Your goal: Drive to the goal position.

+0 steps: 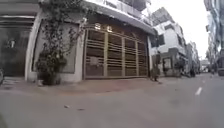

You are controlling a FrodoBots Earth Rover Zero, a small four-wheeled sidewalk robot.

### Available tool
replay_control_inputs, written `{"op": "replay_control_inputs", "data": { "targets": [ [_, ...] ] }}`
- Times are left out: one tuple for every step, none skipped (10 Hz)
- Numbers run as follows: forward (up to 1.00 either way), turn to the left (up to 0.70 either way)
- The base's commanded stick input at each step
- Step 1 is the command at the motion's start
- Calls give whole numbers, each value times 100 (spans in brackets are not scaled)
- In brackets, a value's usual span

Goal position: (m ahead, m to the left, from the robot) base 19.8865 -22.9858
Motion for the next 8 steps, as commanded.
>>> {"op": "replay_control_inputs", "data": {
  "targets": [
    [100,-40],
    [100,-40],
    [100,-40],
    [100,-40],
    [100,-40],
    [100,-40],
    [100,-40],
    [100,-40]
  ]
}}
